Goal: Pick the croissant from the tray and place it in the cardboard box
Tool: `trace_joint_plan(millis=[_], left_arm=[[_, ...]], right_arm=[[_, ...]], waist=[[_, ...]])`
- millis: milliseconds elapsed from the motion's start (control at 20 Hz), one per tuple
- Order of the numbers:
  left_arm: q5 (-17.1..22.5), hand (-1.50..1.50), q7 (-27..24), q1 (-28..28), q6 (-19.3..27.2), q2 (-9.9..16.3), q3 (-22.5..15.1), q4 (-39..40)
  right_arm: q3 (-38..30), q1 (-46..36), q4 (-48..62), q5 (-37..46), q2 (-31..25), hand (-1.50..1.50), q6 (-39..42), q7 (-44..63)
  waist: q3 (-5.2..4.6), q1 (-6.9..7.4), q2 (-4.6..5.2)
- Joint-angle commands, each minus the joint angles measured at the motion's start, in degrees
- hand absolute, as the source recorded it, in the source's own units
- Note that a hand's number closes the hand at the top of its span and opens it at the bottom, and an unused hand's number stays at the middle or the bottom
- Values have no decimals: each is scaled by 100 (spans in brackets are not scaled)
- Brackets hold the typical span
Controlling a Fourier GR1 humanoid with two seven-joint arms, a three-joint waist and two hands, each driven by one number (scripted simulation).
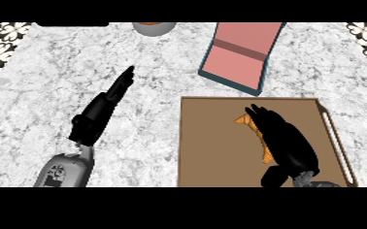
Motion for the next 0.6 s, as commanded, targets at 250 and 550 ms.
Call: trace_joint_plan(millis=[250, 550], left_arm=[[-201, 0, -306, 37, -50, -146, 75, 252], [-129, 0, -213, -121, -190, -173, 181, 317]], right_arm=[[-169, 65, 861, 478, 3, -150, -581, -634], [-23, -280, 899, 825, 295, -150, -296, -213]], waist=[[3, 0, 7], [2, 3, 7]])
